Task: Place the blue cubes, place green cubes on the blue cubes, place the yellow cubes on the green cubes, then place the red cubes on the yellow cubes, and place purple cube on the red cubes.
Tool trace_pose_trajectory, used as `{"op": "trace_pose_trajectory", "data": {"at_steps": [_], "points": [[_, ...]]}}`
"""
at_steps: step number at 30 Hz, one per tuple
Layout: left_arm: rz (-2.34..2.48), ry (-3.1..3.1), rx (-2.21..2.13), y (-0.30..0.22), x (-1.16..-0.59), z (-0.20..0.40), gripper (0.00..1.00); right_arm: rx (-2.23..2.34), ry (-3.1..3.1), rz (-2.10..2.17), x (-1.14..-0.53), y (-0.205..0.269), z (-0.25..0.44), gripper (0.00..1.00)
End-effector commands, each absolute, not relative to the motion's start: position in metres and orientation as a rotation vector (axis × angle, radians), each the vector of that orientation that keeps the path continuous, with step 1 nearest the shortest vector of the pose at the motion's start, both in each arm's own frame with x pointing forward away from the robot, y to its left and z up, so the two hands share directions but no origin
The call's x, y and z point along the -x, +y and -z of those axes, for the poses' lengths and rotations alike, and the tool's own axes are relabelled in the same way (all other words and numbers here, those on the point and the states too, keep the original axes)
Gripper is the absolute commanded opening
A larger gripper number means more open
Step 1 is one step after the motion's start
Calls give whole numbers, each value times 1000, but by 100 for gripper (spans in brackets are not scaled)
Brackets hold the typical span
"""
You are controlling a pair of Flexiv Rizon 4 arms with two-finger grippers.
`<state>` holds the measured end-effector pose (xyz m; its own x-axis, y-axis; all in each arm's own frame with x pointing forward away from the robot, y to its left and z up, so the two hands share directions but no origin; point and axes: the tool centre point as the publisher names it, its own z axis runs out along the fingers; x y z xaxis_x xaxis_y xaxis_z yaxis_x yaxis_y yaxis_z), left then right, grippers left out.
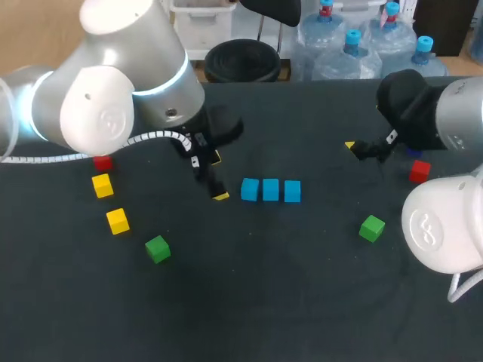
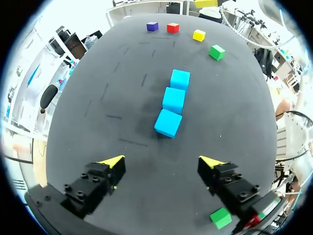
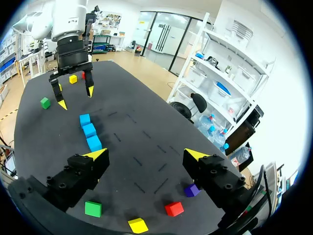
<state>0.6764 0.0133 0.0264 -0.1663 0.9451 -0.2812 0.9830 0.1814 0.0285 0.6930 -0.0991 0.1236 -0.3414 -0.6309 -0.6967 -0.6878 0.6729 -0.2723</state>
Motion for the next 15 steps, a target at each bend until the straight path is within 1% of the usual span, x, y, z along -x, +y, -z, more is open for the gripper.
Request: {"op": "trace_pose_trajectory", "data": {"at_steps": [1,2,3,4,5,6,15], "points": [[236,2222,-1858,14,-677,-27,45,1017,2063,-89,-693,-100,-125,100],[236,2222,-1858,14,-677,-27,31,1017,2063,-89,-693,-100,-125,100],[245,2233,-1856,13,-677,-27,36,1017,2063,-89,-693,-100,-125,100],[248,2235,-1867,13,-677,-27,59,1017,2063,-89,-693,-100,-125,100],[249,2241,-1863,13,-677,-27,89,1017,2063,-89,-693,-100,-125,100],[263,2247,-1842,12,-677,-27,100,1017,2063,-89,-693,-100,-125,100],[289,2249,-1849,5,-677,-35,100,1017,2063,-89,-693,-100,-125,100]]}}
